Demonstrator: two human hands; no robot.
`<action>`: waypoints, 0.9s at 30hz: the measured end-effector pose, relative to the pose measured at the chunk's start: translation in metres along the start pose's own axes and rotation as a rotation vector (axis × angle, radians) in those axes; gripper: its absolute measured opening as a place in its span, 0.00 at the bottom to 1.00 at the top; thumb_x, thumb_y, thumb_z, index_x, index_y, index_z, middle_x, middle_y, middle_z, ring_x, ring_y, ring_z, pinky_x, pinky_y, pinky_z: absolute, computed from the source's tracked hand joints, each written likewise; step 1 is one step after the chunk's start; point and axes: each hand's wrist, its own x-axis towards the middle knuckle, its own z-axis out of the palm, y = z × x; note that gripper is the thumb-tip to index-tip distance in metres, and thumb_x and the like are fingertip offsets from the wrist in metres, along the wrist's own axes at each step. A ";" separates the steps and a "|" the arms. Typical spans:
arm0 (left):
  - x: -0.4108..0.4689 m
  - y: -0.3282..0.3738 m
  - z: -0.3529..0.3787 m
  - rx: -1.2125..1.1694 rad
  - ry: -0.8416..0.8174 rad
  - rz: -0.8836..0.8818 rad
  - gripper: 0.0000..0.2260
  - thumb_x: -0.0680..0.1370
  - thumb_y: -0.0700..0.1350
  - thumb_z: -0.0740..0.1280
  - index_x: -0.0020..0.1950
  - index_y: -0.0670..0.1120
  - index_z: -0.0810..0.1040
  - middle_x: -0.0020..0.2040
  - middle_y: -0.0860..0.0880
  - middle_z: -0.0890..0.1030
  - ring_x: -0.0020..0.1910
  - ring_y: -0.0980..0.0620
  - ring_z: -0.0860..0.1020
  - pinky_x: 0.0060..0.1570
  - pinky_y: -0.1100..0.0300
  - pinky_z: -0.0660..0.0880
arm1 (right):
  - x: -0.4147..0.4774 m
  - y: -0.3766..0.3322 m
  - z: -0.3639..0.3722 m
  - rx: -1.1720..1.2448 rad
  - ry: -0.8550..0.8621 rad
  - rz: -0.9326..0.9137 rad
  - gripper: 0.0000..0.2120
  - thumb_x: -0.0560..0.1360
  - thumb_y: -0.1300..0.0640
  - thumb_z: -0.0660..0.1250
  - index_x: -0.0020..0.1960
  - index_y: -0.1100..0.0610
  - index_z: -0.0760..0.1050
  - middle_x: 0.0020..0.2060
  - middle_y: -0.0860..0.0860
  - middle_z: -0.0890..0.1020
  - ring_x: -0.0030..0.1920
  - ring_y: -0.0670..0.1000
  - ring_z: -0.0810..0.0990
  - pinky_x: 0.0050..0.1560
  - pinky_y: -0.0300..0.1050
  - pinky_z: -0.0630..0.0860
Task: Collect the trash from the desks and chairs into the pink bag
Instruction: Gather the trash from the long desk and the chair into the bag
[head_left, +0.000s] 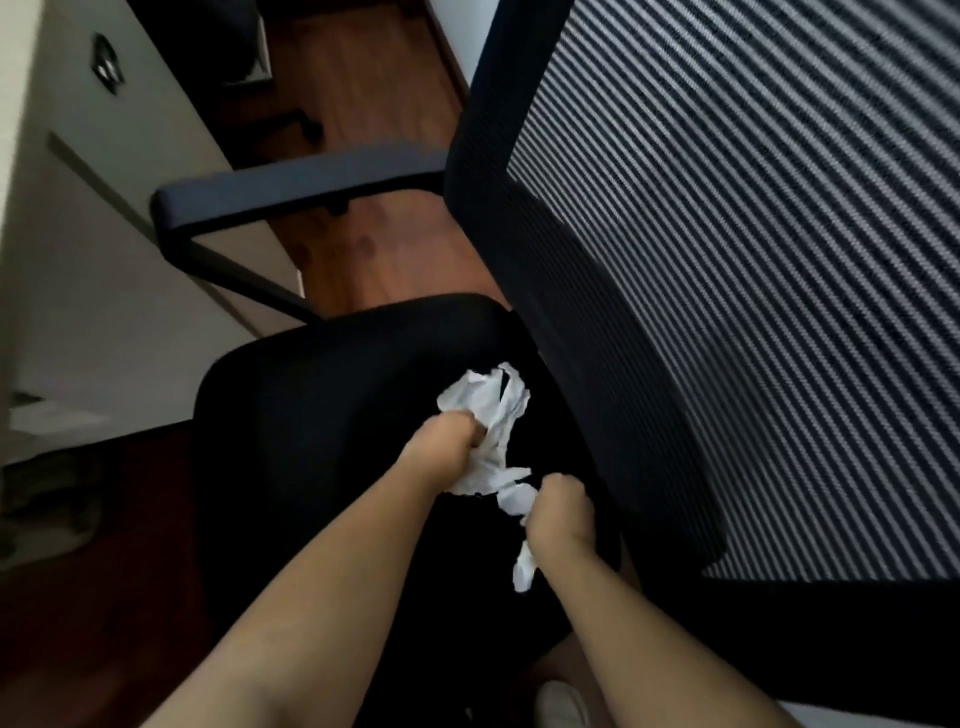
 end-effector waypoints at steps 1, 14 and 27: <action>-0.005 0.002 0.003 0.016 0.004 0.016 0.12 0.74 0.36 0.62 0.32 0.48 0.67 0.35 0.51 0.68 0.37 0.52 0.70 0.34 0.62 0.66 | 0.000 0.000 -0.002 0.030 0.008 0.021 0.11 0.76 0.69 0.57 0.54 0.63 0.76 0.55 0.58 0.78 0.53 0.56 0.80 0.51 0.46 0.76; -0.104 -0.010 -0.089 -0.086 0.178 -0.112 0.14 0.70 0.34 0.63 0.29 0.47 0.64 0.32 0.46 0.72 0.32 0.46 0.73 0.32 0.55 0.69 | -0.054 -0.030 -0.095 0.228 0.103 -0.168 0.07 0.71 0.70 0.64 0.46 0.61 0.76 0.52 0.58 0.77 0.50 0.56 0.78 0.48 0.45 0.74; -0.382 -0.031 -0.290 -0.086 0.771 -0.279 0.03 0.70 0.37 0.66 0.40 0.41 0.80 0.41 0.41 0.82 0.43 0.42 0.78 0.39 0.57 0.70 | -0.223 -0.199 -0.271 0.431 0.260 -0.806 0.06 0.69 0.69 0.60 0.39 0.65 0.76 0.37 0.57 0.78 0.38 0.55 0.72 0.37 0.43 0.63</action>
